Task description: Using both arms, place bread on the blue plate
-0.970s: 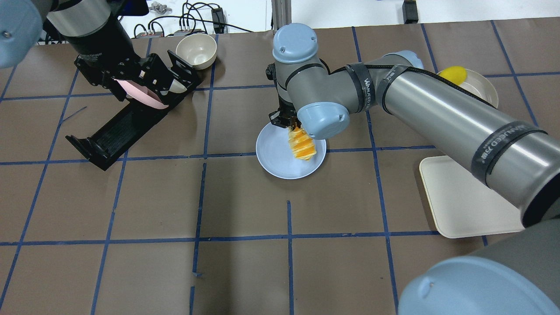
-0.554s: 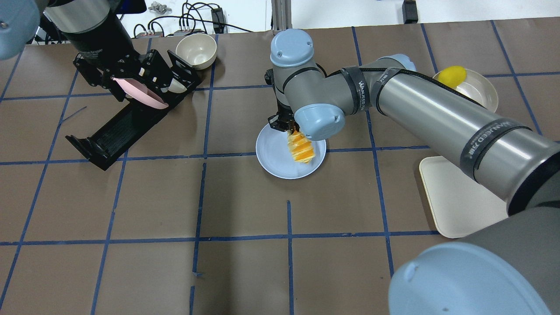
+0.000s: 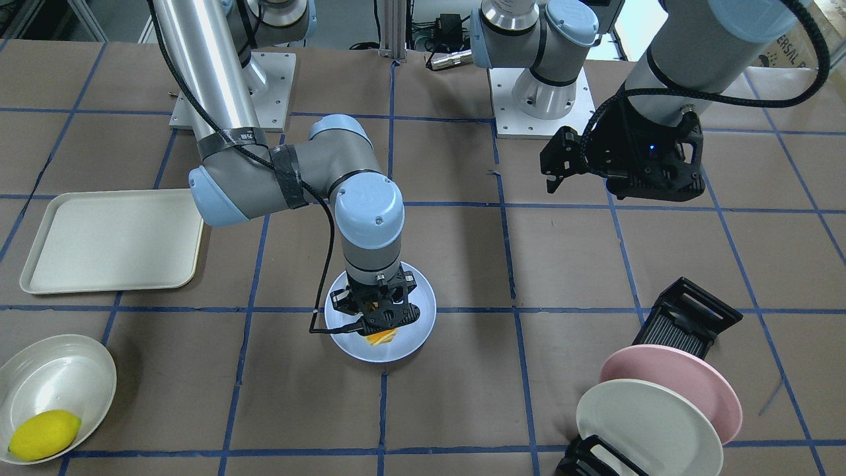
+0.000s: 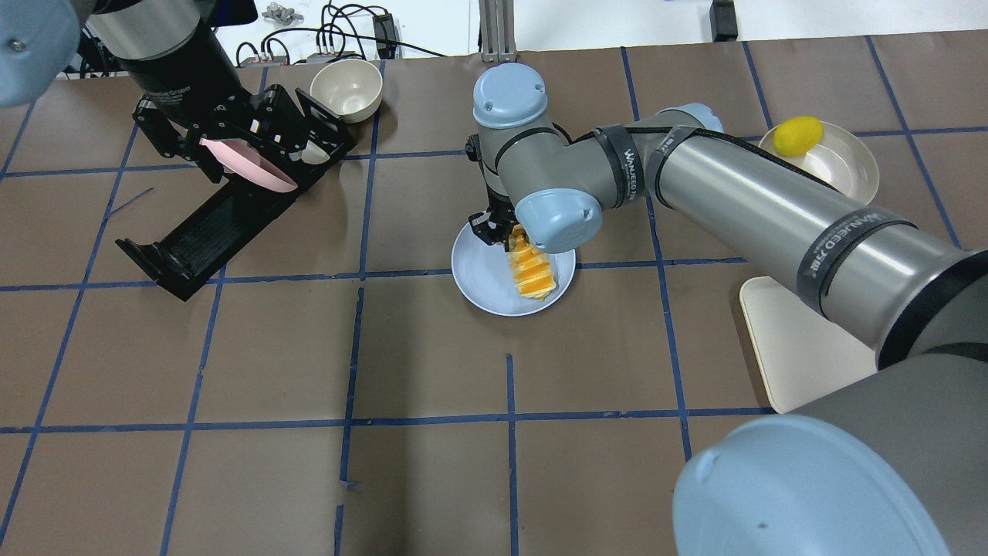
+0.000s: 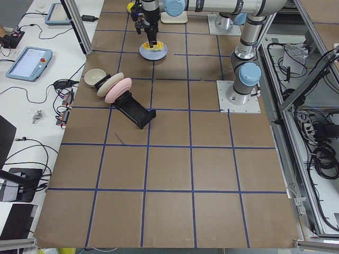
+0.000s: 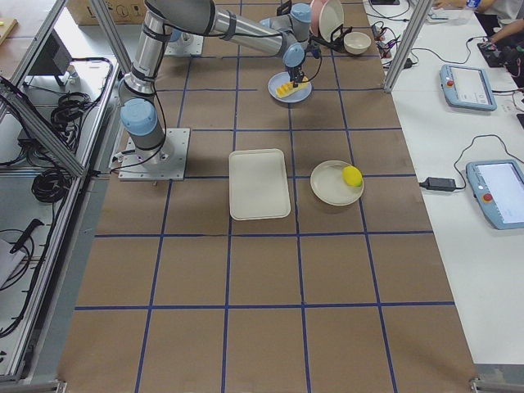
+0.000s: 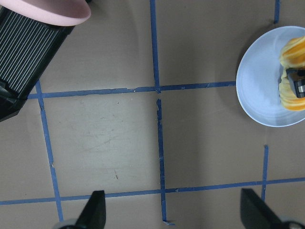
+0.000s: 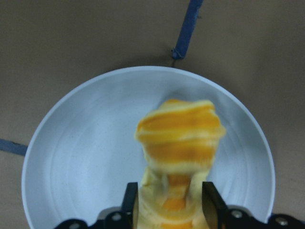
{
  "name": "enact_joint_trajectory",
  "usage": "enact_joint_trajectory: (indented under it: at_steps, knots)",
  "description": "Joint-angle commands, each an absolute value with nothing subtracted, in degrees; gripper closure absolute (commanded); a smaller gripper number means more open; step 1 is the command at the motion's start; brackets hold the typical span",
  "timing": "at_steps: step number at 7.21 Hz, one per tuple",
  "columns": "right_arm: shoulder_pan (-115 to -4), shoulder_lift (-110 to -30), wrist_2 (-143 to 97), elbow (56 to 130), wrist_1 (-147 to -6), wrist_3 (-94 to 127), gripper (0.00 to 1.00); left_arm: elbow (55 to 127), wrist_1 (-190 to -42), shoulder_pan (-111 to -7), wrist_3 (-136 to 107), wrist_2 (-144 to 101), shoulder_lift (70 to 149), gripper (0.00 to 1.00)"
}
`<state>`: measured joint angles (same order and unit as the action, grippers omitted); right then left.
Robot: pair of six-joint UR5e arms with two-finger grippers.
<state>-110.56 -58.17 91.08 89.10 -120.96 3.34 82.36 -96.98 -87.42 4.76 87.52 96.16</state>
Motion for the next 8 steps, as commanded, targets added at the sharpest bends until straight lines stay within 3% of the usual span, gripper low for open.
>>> enact_joint_trajectory:
  at_steps: [1, 3, 6, 8]
  knots:
    - [-110.65, -58.18, 91.14, 88.95, -120.06, 3.34, 0.00, 82.35, -97.20, -87.45, 4.66, 87.45, 96.15, 0.00]
    - [-110.48, -59.84, 91.75, 83.72, -113.00, 3.08, 0.00, 82.35, -97.21, -87.45, 4.66, 87.54, 96.15, 0.00]
    - [-109.35, -59.25, 102.49, 66.31, -103.02, 0.79, 0.00, 82.53, -97.03, -87.45, 4.57, 89.54, 96.07, 0.00]
    - [-107.67, -60.20, 99.92, 64.25, -102.73, 0.88, 0.00, 82.79, -96.94, -87.89, 2.74, 89.92, 96.06, 0.00]
